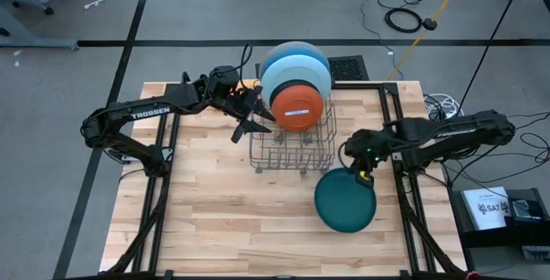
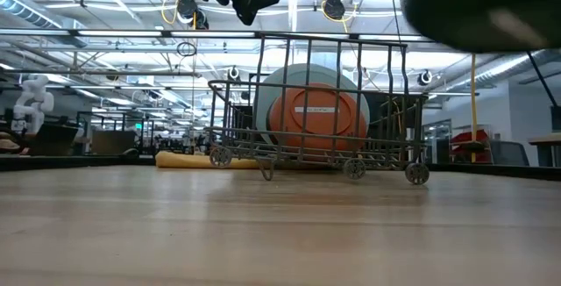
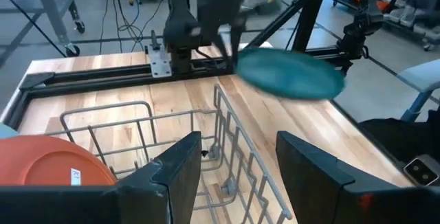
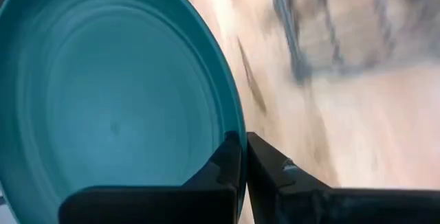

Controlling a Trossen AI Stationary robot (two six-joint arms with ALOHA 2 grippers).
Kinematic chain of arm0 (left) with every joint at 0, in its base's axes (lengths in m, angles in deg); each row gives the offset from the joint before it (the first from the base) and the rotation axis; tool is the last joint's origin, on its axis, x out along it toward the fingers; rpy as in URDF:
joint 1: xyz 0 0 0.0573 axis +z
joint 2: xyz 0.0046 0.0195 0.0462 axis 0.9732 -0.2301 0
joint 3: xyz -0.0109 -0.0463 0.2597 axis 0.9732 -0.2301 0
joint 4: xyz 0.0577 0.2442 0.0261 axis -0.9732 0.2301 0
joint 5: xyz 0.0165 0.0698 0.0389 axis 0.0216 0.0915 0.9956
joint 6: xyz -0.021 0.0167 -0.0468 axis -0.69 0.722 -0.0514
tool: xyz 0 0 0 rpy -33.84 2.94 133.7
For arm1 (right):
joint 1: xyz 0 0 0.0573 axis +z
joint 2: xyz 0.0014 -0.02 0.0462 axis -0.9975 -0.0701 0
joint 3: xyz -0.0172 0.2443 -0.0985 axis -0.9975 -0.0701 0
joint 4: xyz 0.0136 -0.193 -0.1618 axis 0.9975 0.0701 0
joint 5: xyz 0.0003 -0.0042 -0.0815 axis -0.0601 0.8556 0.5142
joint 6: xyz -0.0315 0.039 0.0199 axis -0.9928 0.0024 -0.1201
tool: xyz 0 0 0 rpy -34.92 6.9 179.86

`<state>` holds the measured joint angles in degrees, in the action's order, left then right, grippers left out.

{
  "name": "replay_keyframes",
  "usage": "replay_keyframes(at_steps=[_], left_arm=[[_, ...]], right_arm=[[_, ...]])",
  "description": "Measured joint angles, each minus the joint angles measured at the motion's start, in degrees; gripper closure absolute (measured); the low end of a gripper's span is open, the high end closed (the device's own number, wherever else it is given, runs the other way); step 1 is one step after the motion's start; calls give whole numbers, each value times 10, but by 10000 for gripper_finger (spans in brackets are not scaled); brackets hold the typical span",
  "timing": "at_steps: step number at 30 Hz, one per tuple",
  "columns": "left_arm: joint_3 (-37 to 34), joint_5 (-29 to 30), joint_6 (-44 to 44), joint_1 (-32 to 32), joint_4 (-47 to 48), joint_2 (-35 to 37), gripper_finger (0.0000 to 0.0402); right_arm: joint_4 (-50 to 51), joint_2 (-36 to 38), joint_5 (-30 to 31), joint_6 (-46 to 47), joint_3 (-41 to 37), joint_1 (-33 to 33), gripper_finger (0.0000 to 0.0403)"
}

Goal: Sort dishes
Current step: Put the green plate into the dish rack

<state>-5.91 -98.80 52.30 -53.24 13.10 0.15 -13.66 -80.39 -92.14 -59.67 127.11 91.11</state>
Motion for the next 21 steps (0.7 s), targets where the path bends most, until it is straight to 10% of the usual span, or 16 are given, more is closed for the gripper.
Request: replay_keyframes(at_steps=[9,21], left_arm=[[0,4,222,-31,-106,0,213],[1,133,555,-108,-205,-5,213]], right_arm=[[6,0,135,-63,167,-20,402],[4,-15,69,8,204,-125,402]])
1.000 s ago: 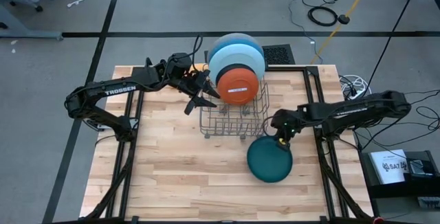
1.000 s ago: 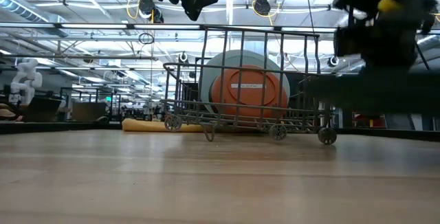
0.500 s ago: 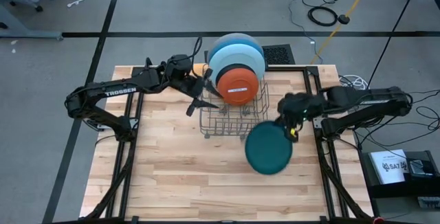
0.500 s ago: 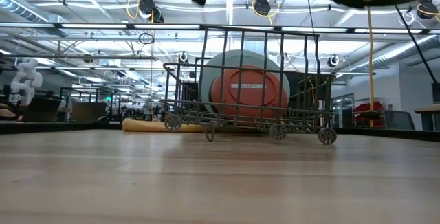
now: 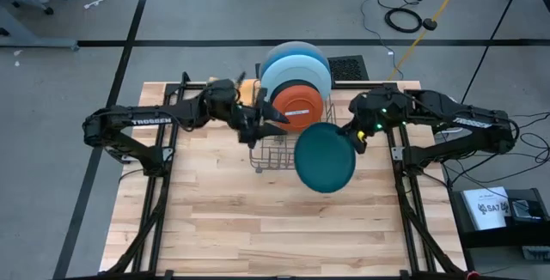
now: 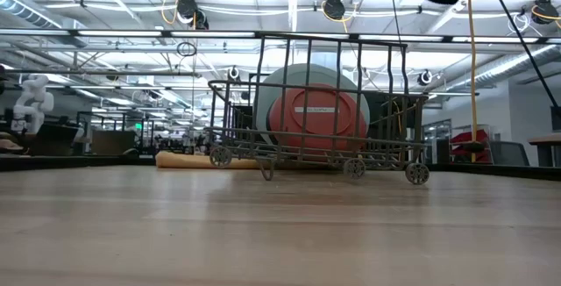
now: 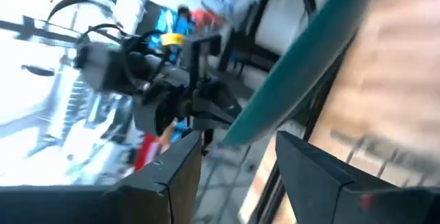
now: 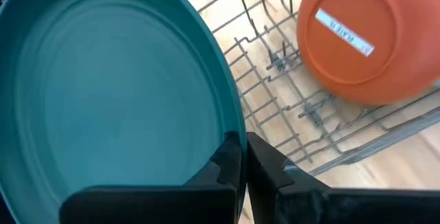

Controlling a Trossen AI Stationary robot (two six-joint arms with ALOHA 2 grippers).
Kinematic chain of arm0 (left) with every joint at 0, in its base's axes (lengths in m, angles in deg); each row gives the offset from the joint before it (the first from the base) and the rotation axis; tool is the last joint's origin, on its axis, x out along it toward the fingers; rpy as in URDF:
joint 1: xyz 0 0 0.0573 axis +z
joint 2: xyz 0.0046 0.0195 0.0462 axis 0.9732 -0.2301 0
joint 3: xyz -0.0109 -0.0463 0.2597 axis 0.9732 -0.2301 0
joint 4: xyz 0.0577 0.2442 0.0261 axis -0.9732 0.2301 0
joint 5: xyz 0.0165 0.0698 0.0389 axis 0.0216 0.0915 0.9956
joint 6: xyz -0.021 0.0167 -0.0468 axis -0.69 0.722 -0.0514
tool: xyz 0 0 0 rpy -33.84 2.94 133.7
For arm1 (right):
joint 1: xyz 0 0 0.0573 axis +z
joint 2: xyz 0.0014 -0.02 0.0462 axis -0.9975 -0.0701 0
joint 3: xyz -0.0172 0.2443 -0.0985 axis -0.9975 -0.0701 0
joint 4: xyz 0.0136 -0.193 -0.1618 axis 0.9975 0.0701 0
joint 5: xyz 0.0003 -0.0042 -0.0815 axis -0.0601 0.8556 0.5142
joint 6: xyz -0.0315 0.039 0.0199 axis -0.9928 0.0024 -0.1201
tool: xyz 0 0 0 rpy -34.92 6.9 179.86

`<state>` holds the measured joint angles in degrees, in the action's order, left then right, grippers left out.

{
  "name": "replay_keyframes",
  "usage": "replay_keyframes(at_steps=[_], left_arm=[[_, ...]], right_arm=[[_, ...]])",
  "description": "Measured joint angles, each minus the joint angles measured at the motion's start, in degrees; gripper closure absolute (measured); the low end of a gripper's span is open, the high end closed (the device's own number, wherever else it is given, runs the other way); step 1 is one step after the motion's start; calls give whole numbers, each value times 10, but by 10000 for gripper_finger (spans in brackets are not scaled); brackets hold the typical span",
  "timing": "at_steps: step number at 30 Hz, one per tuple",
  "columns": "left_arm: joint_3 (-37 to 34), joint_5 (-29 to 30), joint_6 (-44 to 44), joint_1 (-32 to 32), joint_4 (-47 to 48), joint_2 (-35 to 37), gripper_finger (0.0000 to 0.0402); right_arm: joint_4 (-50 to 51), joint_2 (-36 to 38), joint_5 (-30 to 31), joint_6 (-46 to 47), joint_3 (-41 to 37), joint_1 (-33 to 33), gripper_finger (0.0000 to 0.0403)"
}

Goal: Sort dishes
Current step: Put the green plate into the dish rack

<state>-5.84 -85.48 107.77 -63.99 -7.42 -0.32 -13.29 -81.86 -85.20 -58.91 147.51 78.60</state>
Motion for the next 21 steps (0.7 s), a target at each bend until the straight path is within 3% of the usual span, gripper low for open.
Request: replay_keyframes(at_steps=[6,11,17,21], left_arm=[[0,156,150,-56,16,-27,213],[0,243,201,-86,16,-43,213],[-1,263,200,-106,17,-43,217],[-1,286,181,-108,17,-43,252]], right_arm=[[-25,-43,-58,6,0,-34,403],[-29,-70,-79,5,0,-57,403],[-38,-84,-113,-4,0,-78,403],[-50,-83,-109,-4,0,-83,402]])
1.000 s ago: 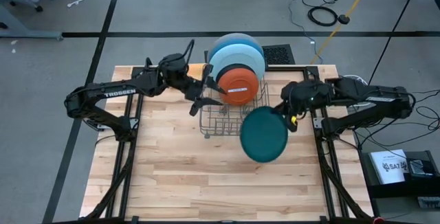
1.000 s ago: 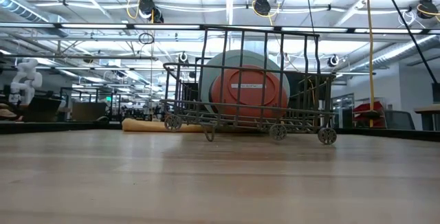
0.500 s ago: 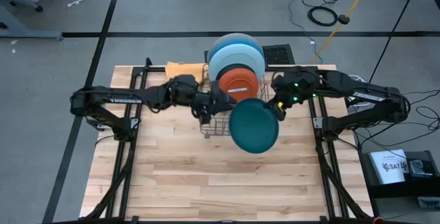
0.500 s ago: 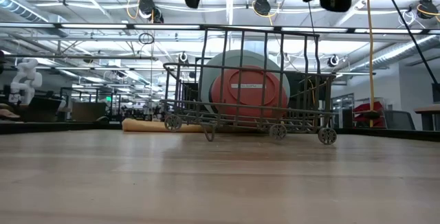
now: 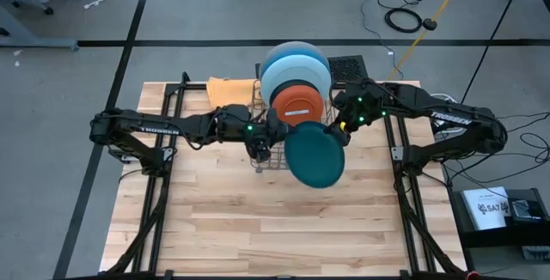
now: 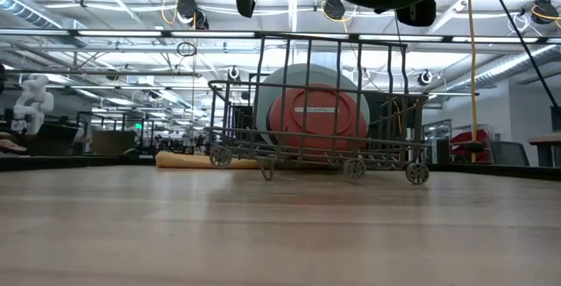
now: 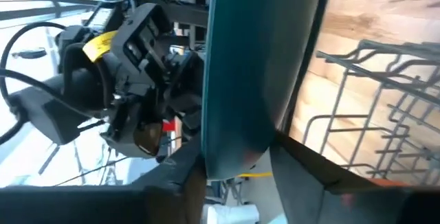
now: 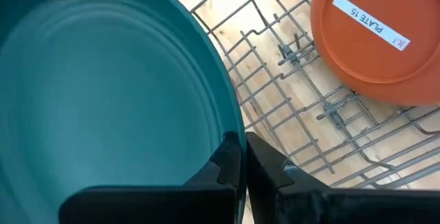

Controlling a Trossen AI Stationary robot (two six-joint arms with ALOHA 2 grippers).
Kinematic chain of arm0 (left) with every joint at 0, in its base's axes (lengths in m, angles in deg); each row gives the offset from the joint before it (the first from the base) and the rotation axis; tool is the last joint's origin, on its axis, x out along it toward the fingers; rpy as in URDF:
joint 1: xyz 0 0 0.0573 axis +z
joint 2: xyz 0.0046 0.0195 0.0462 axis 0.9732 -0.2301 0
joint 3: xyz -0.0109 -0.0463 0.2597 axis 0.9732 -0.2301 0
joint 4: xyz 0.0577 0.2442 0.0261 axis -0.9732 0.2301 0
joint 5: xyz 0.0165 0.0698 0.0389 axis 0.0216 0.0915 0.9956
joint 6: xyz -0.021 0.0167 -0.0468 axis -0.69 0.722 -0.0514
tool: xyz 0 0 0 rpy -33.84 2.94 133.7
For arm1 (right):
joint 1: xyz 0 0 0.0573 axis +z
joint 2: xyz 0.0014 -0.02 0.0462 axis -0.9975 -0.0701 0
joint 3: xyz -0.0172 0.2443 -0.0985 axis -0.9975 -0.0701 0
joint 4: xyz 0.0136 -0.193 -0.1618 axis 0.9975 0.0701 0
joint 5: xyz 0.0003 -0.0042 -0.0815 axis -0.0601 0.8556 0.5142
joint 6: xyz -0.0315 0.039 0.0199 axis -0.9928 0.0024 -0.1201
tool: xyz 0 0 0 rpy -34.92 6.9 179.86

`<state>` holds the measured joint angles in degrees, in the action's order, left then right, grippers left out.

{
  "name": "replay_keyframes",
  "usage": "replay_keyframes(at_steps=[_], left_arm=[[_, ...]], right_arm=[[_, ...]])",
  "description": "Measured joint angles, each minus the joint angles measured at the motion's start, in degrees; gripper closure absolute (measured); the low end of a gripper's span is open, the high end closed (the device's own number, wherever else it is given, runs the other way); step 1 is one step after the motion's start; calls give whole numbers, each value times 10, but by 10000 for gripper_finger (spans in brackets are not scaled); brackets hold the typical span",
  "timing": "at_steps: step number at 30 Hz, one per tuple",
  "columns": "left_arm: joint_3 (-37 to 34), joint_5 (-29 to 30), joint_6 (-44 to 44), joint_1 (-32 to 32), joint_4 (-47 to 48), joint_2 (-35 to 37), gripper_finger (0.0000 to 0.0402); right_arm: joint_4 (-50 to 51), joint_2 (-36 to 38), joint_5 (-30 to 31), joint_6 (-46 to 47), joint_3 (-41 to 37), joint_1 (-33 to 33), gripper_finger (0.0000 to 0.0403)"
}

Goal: Sort dishes
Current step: Put the green plate into the dish rack

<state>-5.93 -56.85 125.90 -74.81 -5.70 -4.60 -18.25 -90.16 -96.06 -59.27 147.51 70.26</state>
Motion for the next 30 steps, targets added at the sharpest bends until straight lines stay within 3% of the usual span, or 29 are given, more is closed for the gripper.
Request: replay_keyframes(at_steps=[11,19,30], left_arm=[[-2,-6,-3,-2,46,-1,390],[0,-6,-26,7,73,0,397],[2,-10,-65,47,115,2,400]], right_arm=[[-18,2,5,-2,2,-6,400],[-66,-1,28,-57,0,-6,355],[-133,2,183,-192,69,-5,238]])
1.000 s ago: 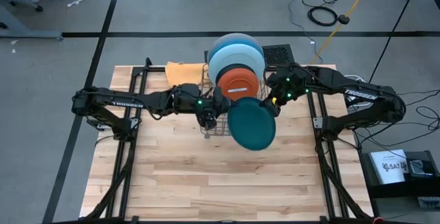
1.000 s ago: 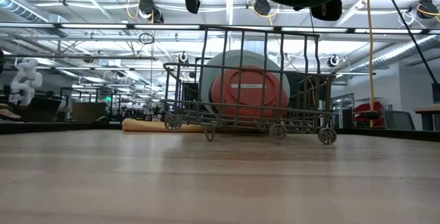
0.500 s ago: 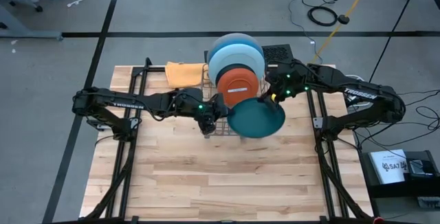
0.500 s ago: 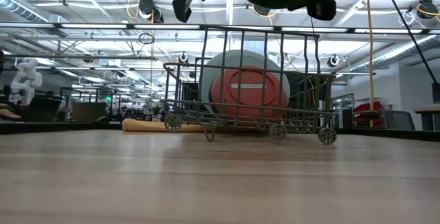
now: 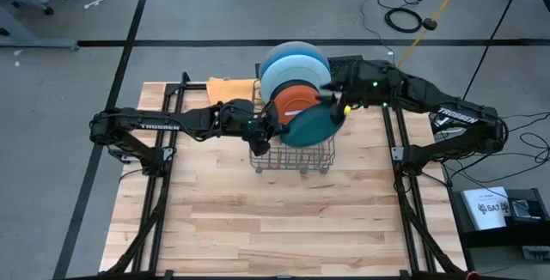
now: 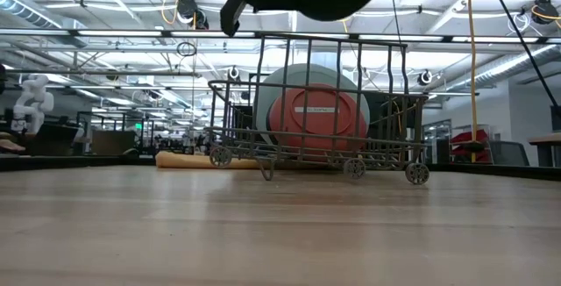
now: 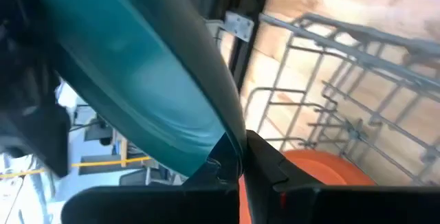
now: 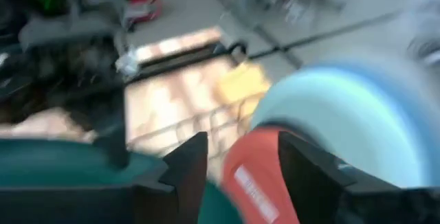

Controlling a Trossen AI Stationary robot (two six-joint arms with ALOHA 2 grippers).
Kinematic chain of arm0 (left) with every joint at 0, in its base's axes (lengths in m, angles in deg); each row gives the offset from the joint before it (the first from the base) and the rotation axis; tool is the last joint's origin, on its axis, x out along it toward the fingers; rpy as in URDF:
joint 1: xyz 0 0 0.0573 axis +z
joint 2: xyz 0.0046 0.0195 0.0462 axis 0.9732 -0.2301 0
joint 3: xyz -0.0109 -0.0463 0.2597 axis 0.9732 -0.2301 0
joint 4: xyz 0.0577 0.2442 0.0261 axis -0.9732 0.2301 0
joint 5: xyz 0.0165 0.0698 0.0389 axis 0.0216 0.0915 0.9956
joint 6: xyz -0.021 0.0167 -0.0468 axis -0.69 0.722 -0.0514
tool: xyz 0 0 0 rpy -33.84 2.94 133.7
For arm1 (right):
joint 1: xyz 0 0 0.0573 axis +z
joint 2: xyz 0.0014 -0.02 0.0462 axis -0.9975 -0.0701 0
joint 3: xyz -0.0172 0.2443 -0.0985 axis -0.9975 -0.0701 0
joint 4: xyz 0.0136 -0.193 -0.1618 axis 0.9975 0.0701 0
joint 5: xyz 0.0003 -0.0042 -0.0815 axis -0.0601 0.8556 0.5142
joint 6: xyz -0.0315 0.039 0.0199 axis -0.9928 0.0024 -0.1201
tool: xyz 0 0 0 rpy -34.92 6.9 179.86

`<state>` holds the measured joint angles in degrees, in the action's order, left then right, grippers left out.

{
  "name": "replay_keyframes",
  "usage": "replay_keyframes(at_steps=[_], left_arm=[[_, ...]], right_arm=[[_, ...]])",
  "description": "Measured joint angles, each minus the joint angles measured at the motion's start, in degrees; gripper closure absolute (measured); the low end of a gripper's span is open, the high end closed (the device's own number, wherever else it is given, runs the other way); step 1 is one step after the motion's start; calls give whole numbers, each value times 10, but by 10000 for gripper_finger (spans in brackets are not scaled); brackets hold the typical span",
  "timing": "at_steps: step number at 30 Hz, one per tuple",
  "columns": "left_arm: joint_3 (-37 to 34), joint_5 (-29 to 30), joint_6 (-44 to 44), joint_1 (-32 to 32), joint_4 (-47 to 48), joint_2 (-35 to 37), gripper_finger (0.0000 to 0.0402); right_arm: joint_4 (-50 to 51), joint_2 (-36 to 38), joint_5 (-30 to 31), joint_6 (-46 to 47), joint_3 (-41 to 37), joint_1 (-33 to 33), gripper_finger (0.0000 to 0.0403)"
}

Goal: Sort dishes
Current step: Put the green plate into the dish rack

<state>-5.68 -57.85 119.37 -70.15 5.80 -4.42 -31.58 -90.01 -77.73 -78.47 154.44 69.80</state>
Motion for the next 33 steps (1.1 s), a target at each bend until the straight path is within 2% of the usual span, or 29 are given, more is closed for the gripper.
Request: replay_keyframes(at_steps=[6,9,13,17,24,33], left_arm=[[4,-17,-17,11,1,2,400],[-4,-30,-34,24,51,-2,400],[0,-79,-54,43,55,4,400],[-3,-116,-64,61,77,0,400],[17,-295,-94,112,122,7,400],[34,-530,-132,184,144,7,401]], right_arm=[[-18,-3,37,-90,58,1,212],[-18,8,30,-133,86,0,212],[-12,13,33,-168,111,0,214],[48,15,-16,-195,138,-3,214],[175,10,-32,-191,141,-3,212],[189,-21,-78,-160,142,-3,156]])
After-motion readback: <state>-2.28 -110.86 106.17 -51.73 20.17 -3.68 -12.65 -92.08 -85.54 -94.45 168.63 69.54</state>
